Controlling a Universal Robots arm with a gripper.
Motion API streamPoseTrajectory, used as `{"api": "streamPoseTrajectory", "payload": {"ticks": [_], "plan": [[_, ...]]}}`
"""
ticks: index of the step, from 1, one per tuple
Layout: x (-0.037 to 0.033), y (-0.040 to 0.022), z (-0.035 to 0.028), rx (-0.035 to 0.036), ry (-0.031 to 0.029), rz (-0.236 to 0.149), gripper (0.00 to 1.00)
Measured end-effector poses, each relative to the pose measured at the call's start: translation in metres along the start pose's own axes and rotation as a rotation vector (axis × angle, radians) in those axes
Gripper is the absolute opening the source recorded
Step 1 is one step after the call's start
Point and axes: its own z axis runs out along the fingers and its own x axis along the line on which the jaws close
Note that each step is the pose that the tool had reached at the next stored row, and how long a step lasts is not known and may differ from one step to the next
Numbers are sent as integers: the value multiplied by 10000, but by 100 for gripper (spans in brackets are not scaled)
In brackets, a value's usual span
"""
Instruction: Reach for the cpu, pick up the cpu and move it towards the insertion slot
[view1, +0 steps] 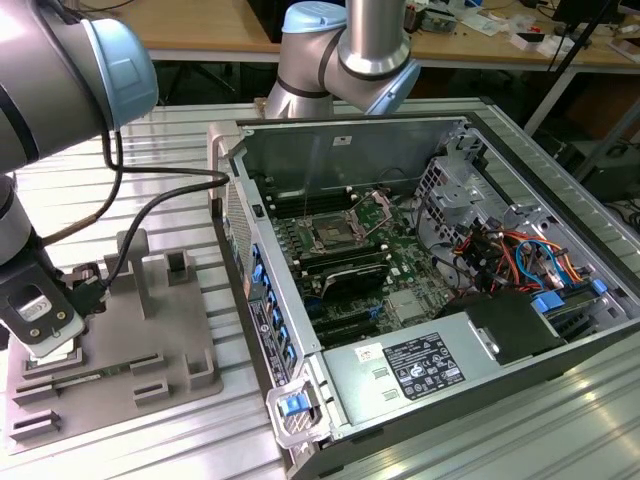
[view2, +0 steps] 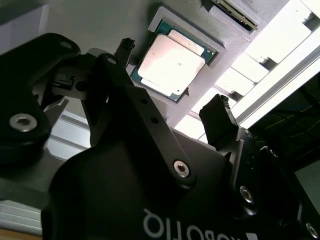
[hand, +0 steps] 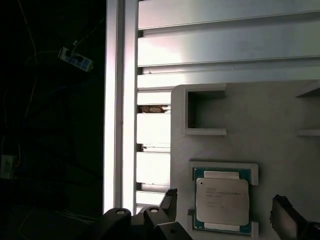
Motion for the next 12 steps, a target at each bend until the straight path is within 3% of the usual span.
{"api": "streamPoseTrajectory", "payload": {"ticks": [3,12], "plan": [[-1,-3,77,-1,10,-16,81],[-1,-3,90,-2,8,-62,81]]}}
